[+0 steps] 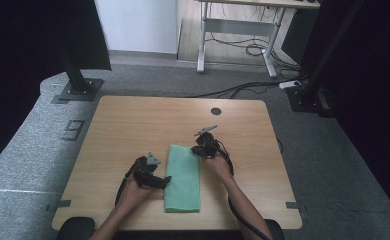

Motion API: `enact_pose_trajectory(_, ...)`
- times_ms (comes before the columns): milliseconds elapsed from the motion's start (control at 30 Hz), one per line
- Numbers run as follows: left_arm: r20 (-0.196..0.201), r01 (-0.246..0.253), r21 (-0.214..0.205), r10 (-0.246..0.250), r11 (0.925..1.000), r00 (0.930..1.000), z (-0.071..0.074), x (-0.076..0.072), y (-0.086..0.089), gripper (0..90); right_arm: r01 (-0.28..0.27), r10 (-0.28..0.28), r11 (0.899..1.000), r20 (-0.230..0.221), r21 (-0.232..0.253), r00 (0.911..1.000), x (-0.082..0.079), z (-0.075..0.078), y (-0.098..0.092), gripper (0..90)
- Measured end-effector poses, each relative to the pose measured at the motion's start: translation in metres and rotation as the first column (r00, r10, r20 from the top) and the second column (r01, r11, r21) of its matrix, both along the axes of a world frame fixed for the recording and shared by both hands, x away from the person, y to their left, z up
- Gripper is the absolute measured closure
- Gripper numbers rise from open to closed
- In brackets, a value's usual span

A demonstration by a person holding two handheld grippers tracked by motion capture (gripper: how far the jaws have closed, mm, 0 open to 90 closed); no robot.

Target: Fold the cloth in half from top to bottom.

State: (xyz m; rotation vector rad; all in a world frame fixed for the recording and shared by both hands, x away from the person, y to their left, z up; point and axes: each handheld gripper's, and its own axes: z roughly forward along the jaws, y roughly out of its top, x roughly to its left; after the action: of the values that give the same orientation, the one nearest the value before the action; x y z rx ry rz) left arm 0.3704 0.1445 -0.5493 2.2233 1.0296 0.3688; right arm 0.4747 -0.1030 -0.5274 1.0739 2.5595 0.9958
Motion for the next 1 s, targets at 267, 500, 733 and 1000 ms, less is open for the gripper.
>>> enact_pose_trajectory(267, 0.001, -0.001, -0.001, 0.001, 1.0, 1.0, 0.0, 0.0, 0.0, 0.4, -0.032, 0.031, 0.999, 0.051, 0.034, 0.9983, -0.012, 0.022, -0.008, 84.8)
enact_pose_trajectory(500, 0.001, -0.001, 0.001, 0.001, 1.0, 1.0, 0.0, 0.0, 0.0, 0.4, -0.058, 0.051, 0.995, 0.079, 0.084, 0.9956, -0.025, 0.039, -0.018, 84.8)
enact_pose_trajectory(733, 0.001, -0.003, 0.001, 0.003, 1.0, 1.0, 0.0, 0.0, 0.0, 0.4, -0.093, 0.08, 0.987, 0.109, 0.127, 0.9908, -0.044, 0.056, -0.023, 84.8)
enact_pose_trajectory(1000, 0.0, -0.002, 0.001, 0.002, 1.0, 1.0, 0.0, 0.0, 0.0, 0.4, -0.15, 0.127, 0.975, 0.142, 0.165, 0.9817, -0.069, 0.068, -0.027, 84.7)
